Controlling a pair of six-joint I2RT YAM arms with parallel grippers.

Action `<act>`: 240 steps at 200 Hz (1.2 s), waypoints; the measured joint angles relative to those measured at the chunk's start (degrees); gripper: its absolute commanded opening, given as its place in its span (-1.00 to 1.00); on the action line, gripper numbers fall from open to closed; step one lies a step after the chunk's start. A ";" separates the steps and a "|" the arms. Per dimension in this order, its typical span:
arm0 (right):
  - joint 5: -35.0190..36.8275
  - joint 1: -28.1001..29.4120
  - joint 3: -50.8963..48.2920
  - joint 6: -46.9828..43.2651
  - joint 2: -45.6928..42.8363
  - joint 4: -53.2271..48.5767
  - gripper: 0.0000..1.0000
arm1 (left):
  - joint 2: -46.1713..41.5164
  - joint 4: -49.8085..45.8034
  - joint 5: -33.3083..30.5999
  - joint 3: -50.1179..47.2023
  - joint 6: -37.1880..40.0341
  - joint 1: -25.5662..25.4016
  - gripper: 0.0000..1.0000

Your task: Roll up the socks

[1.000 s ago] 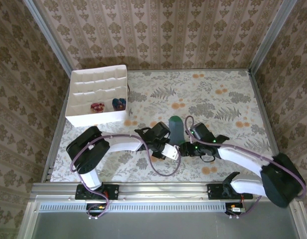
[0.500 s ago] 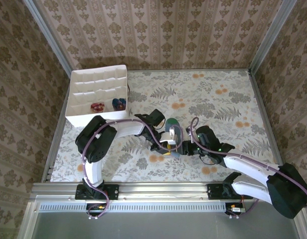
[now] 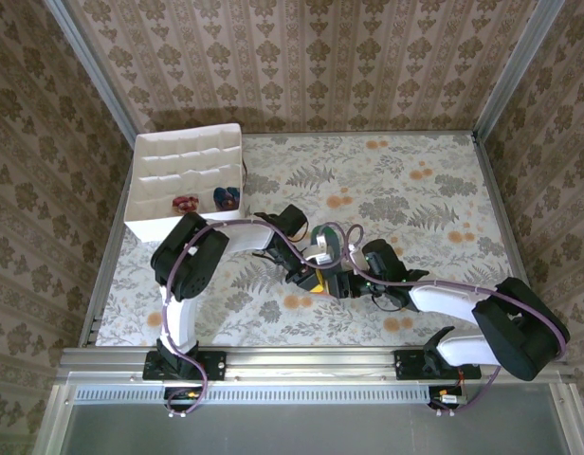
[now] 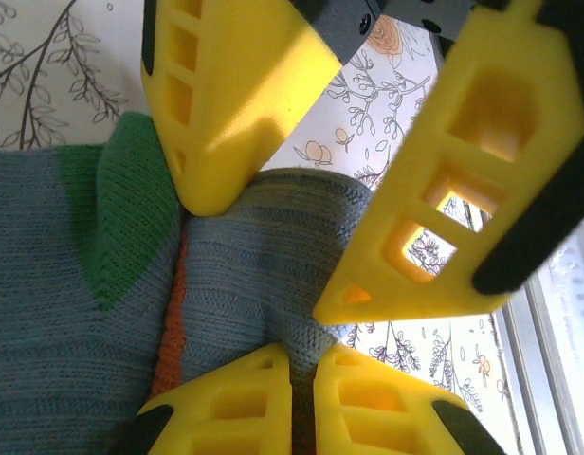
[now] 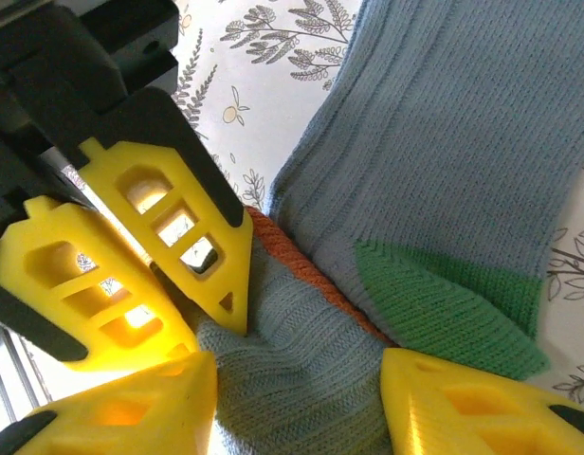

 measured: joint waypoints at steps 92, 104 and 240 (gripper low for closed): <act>0.20 0.44 2.27 -1.88 3.52 -0.20 -0.31 | 0.31 5.66 2.23 -1.66 -11.82 4.66 -1.00; 0.76 0.57 3.37 -2.25 4.20 -1.84 -0.62 | 0.31 6.23 2.23 -1.95 -12.20 4.72 -1.00; 2.51 0.02 18.62 5.11 13.31 -21.55 -1.00 | -30.21 41.94 -24.79 -32.22 2.47 -4.50 -0.46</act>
